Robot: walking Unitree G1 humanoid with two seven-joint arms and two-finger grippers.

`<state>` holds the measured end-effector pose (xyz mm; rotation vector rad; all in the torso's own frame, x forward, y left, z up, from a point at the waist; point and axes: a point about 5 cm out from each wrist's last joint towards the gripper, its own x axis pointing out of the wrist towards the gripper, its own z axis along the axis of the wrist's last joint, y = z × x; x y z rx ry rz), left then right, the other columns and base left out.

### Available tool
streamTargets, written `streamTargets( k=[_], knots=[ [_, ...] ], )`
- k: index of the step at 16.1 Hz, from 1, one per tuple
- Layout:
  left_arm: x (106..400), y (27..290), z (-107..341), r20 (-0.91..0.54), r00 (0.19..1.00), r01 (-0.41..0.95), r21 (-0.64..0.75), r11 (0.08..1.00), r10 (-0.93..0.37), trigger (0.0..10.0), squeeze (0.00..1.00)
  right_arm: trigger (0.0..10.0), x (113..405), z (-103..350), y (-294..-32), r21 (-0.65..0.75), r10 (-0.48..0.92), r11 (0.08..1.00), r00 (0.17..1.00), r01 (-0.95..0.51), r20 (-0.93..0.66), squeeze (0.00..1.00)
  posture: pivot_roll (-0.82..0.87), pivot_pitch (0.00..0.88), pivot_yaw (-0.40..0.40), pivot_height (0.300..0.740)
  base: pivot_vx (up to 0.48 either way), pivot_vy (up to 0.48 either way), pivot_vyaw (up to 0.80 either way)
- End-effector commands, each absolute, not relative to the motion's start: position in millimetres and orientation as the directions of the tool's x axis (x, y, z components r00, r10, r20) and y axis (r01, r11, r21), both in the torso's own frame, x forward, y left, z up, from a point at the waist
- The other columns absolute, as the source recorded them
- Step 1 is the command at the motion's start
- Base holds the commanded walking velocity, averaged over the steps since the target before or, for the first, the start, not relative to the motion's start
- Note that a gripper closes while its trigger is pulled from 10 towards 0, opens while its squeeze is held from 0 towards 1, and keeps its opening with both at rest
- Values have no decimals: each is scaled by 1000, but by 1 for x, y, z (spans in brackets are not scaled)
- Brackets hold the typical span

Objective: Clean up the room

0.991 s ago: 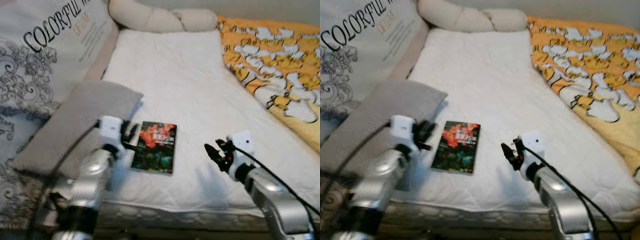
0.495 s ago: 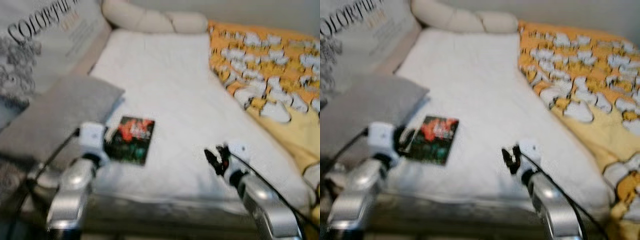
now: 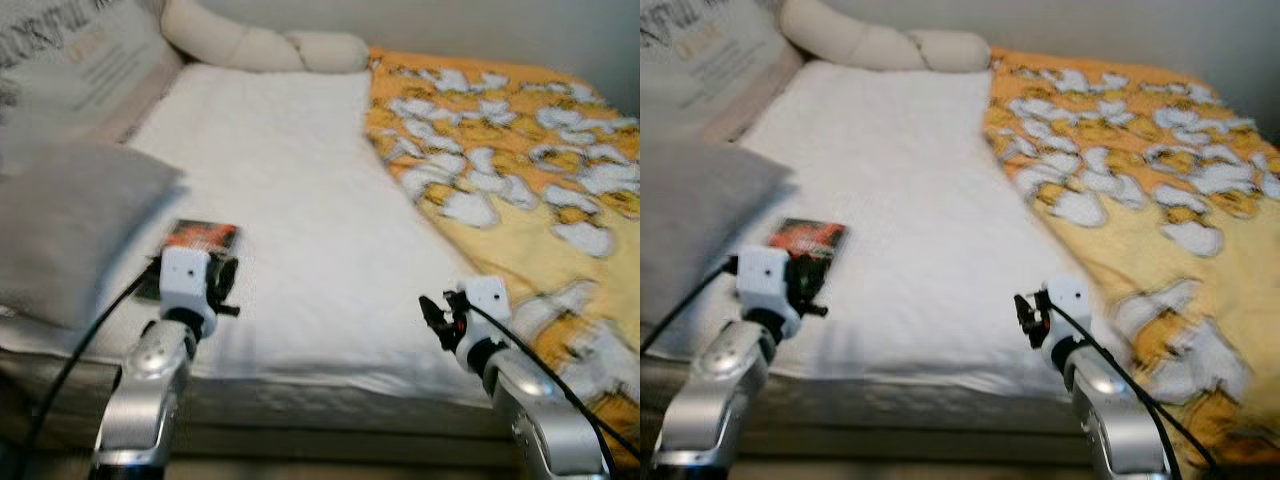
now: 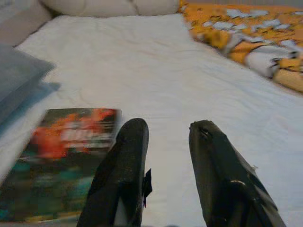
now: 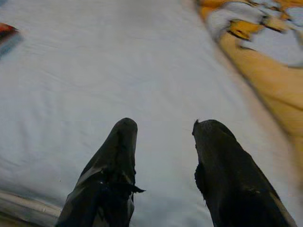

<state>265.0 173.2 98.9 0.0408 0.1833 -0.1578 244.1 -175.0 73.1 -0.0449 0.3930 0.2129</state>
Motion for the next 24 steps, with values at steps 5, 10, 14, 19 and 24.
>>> streamTargets(
  k=[5,10,14,19,24],
  knots=[
    [267,160,104,-183,963,205,34,978,-196,10000,0,10000,245,68,-183,-31,149,983,893,-179,-425,0,-43,0,-15,740,0,-443,0],
    [271,162,101,-214,956,204,0,979,-199,10000,0,10000,250,68,-180,-23,158,982,887,-186,-434,0,-43,0,-13,740,0,-177,0],
    [274,164,107,-189,961,199,-42,979,-203,10000,0,10000,257,70,-177,-16,166,982,888,-191,-429,0,-44,0,-7,740,0,240,0],
    [276,164,109,-172,959,228,-3,974,-225,10000,0,10000,257,69,-173,11,187,980,889,-201,-418,0,-42,0,-4,740,0,0,0],
    [275,164,106,-195,952,225,-79,971,-236,10000,1000,10000,259,72,-171,62,225,974,887,-219,-403,1000,-41,0,-4,740,216,0,0]
  ],
)
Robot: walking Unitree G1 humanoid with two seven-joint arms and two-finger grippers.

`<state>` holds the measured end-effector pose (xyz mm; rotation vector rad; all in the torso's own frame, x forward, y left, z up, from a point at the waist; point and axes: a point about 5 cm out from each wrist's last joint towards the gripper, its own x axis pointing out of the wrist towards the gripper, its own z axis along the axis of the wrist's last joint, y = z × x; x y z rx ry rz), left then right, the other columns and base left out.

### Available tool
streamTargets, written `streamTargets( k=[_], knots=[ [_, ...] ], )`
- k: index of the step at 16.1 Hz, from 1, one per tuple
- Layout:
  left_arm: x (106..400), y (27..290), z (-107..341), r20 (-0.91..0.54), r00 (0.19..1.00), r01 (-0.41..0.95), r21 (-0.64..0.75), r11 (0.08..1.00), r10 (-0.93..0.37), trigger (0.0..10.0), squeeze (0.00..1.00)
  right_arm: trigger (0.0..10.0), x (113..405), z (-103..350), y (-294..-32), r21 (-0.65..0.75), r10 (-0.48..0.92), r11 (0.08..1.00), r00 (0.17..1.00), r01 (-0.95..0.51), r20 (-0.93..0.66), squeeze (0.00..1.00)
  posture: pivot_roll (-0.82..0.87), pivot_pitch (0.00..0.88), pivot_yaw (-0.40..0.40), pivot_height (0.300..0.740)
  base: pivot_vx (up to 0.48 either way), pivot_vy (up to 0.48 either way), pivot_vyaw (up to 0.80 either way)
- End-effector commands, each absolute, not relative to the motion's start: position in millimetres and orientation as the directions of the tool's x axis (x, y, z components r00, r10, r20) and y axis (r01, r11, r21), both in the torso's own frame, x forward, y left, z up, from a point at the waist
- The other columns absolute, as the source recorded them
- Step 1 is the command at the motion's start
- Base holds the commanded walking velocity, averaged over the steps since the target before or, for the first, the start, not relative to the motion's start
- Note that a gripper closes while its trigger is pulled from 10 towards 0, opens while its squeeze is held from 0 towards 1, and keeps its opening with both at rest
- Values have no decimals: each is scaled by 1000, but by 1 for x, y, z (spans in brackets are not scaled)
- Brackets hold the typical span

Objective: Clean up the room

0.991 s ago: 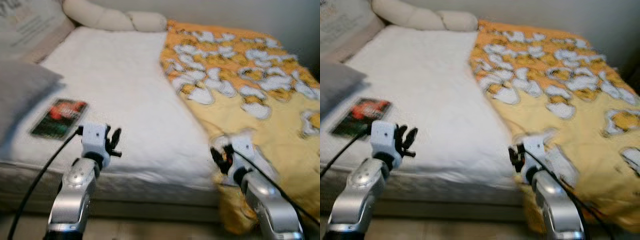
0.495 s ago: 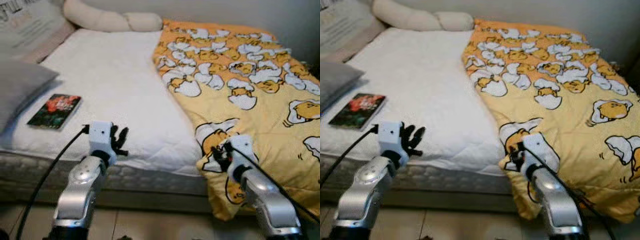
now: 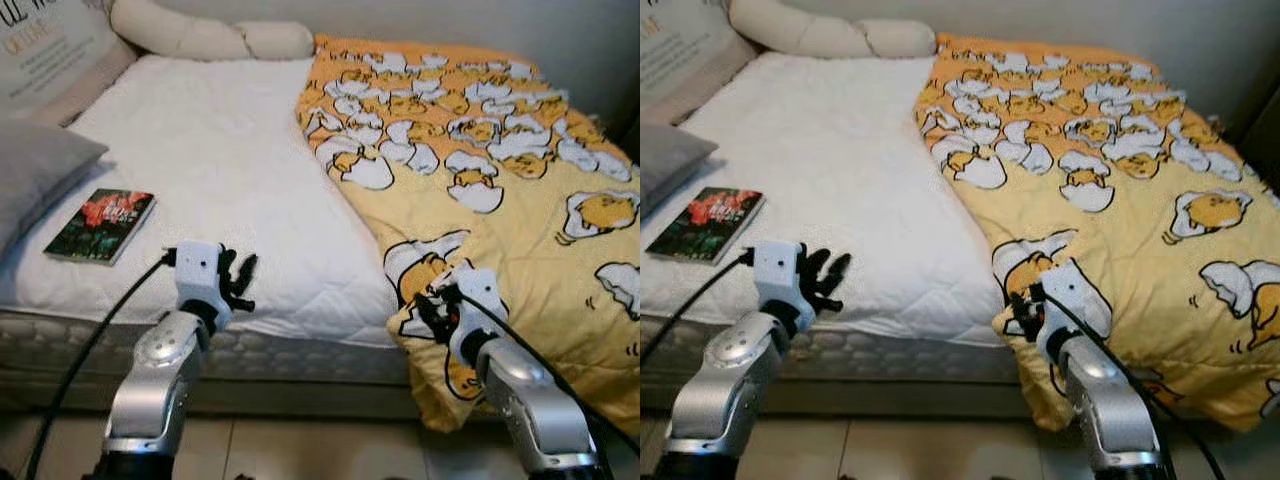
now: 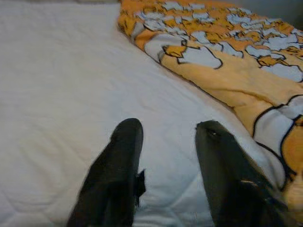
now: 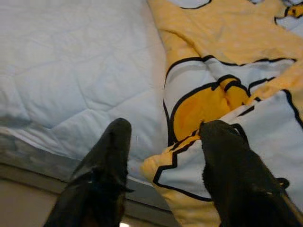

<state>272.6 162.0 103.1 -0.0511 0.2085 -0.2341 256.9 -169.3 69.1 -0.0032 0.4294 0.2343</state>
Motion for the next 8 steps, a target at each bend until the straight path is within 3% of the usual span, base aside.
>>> streamTargets(
  k=[1,5,7,8],
  knots=[
    [275,164,107,-195,952,224,-82,971,-236,10000,1000,10000,259,72,-171,60,223,974,888,-217,-403,1000,-41,0,-4,740,266,0,0],
    [275,167,108,-189,955,222,-54,973,-229,10000,1000,10000,259,69,-169,61,235,971,875,-231,-423,1000,-34,0,-8,740,273,0,0],
    [275,167,109,-192,954,224,-57,973,-231,10000,1000,10000,259,68,-168,56,234,971,871,-233,-432,1000,-33,0,-8,740,272,0,-753],
    [275,167,109,-192,954,224,-57,973,-231,10000,1000,10000,259,69,-169,46,225,973,876,-228,-427,1000,-33,0,-8,740,274,0,0]
  ],
)
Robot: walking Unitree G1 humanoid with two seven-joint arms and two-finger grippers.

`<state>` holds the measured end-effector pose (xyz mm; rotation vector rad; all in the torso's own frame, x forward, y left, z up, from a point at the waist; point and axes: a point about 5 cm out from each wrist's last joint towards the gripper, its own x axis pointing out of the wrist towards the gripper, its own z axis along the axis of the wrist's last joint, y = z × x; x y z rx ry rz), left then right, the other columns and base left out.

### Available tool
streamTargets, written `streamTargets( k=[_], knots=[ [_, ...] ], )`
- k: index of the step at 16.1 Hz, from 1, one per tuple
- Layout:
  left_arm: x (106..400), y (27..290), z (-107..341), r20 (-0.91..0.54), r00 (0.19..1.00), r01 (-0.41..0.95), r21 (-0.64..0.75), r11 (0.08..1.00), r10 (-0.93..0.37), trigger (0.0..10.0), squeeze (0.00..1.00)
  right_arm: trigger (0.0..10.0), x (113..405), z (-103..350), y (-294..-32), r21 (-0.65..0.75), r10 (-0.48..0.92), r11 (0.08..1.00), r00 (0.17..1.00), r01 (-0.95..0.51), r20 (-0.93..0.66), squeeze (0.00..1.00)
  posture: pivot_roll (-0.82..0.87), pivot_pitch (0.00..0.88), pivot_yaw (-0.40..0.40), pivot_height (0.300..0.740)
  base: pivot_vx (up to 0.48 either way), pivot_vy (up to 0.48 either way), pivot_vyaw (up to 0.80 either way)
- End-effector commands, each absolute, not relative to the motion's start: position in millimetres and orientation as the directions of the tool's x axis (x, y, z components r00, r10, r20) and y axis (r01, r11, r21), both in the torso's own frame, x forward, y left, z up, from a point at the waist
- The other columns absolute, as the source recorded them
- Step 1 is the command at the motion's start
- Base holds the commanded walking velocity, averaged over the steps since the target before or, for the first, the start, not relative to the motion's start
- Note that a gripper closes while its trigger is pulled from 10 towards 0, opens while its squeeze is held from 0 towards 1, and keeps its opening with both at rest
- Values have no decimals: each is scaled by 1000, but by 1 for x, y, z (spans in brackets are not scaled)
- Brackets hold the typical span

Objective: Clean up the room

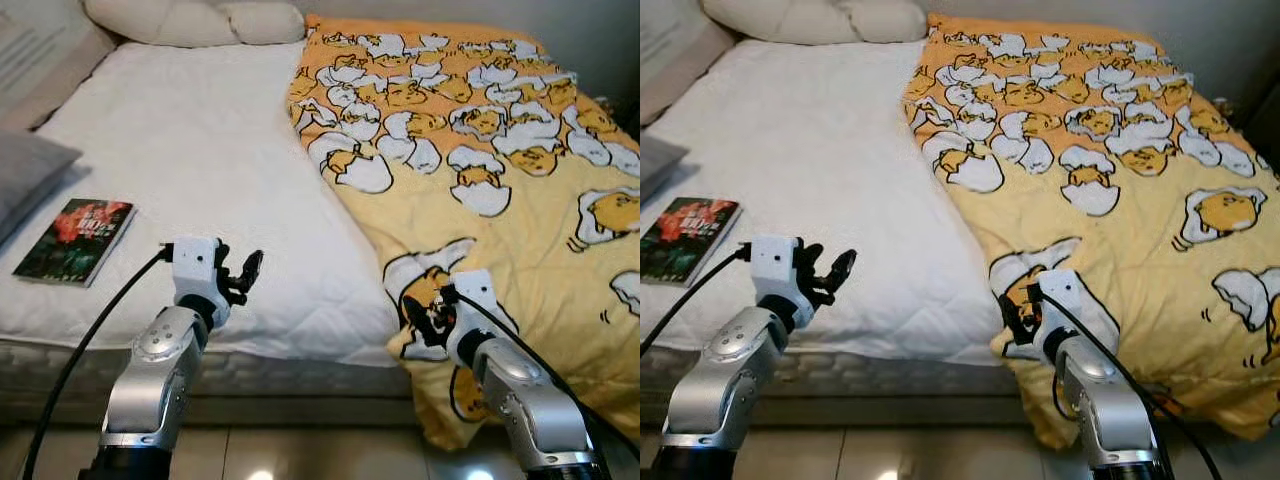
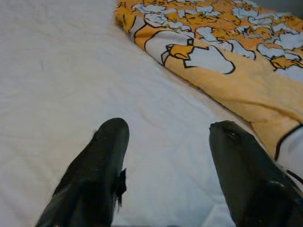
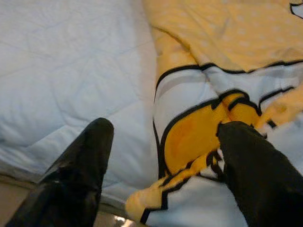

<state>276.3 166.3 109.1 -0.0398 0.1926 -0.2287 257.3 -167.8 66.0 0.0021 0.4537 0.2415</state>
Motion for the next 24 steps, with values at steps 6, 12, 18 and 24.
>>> streamTargets(
  k=[6,12,18,24],
  knots=[
    [274,168,110,-193,954,227,-45,973,-232,10000,1000,10000,262,69,-169,33,231,970,874,-240,-428,1000,-27,0,-10,740,46,0,0],
    [274,167,110,-189,953,233,-41,972,-237,10000,1000,10000,263,68,-168,27,232,969,869,-245,-437,1000,-27,0,-12,740,264,0,-260],
    [274,167,111,-185,954,231,-40,972,-235,10000,1000,10000,264,68,-166,26,249,964,865,-264,-435,1000,-24,0,-13,740,344,0,0],
    [273,167,110,-188,954,229,-36,973,-232,10000,1000,10000,264,67,-165,17,254,961,861,-275,-441,1000,-20,0,-16,740,336,0,365]
  ],
)
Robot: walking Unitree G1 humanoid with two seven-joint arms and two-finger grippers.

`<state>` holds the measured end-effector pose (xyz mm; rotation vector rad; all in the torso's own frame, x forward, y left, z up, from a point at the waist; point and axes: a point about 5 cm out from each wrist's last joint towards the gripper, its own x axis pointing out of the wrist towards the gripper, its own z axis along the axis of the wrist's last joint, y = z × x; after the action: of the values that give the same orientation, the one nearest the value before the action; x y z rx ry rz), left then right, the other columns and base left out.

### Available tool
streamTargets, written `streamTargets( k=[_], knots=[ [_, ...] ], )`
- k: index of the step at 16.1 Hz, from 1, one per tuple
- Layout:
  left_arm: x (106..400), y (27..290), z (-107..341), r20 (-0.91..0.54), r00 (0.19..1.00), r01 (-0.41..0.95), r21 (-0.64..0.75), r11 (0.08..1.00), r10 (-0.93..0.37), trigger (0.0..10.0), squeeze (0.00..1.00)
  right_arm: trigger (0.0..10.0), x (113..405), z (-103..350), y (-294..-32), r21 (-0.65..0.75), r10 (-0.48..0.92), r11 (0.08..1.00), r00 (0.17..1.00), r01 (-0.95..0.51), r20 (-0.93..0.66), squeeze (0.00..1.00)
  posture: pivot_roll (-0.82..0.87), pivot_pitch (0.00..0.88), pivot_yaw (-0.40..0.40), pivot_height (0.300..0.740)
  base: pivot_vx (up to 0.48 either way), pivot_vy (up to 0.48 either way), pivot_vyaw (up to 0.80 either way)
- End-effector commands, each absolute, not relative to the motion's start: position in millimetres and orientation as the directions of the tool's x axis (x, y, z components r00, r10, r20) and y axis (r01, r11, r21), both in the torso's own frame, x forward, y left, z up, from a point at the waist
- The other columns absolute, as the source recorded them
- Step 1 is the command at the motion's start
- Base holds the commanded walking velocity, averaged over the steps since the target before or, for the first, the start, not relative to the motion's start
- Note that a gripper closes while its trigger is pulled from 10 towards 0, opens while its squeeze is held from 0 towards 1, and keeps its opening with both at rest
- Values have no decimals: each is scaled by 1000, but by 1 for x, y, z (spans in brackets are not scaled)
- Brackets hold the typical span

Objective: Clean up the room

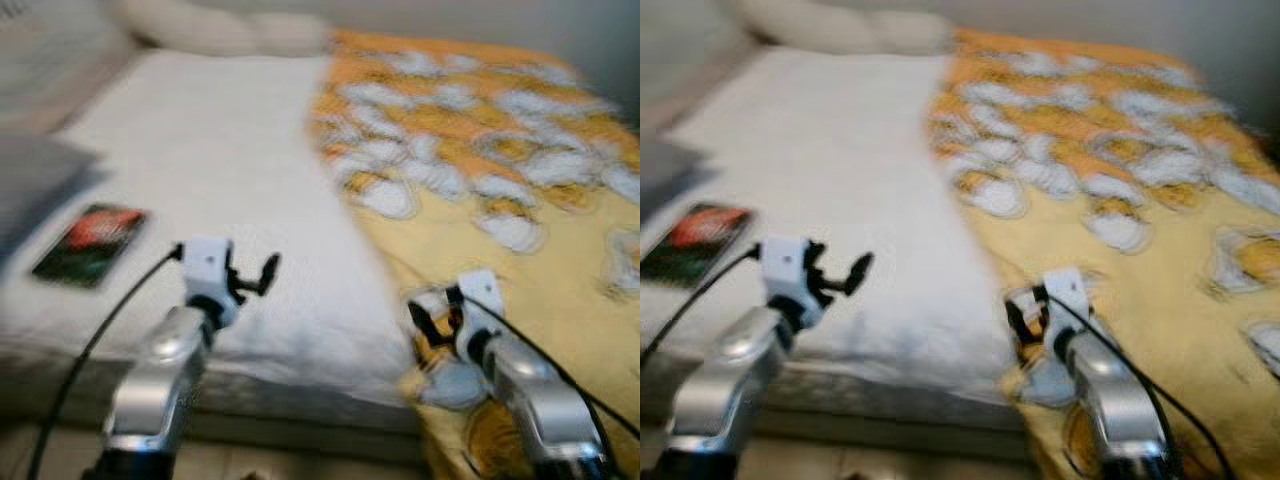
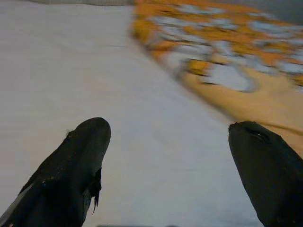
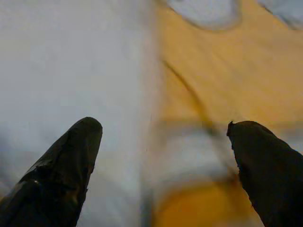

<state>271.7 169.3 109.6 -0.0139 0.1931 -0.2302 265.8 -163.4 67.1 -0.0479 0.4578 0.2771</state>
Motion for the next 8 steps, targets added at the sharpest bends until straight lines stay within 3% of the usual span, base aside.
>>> streamTargets(
  k=[1,2,3,8],
  knots=[
    [272,167,110,-189,954,231,-38,972,-234,10000,1000,10000,264,66,-167,20,247,964,862,-266,-444,1000,-23,0,-16,740,319,0,0],
    [272,166,110,-190,953,234,-39,971,-237,10000,1000,10000,263,66,-167,11,250,961,857,-275,-451,1000,-24,0,-16,740,315,0,0],
    [272,165,109,-193,951,239,-40,970,-242,10000,1000,10000,262,65,-167,22,255,961,854,-276,-453,1000,-26,0,-16,740,281,0,-769],
    [269,160,108,-199,936,287,-41,957,-290,10000,1000,10000,262,63,-167,-10,243,957,824,-288,-512,1000,-27,0,-21,740,0,0,0]
  ],
)
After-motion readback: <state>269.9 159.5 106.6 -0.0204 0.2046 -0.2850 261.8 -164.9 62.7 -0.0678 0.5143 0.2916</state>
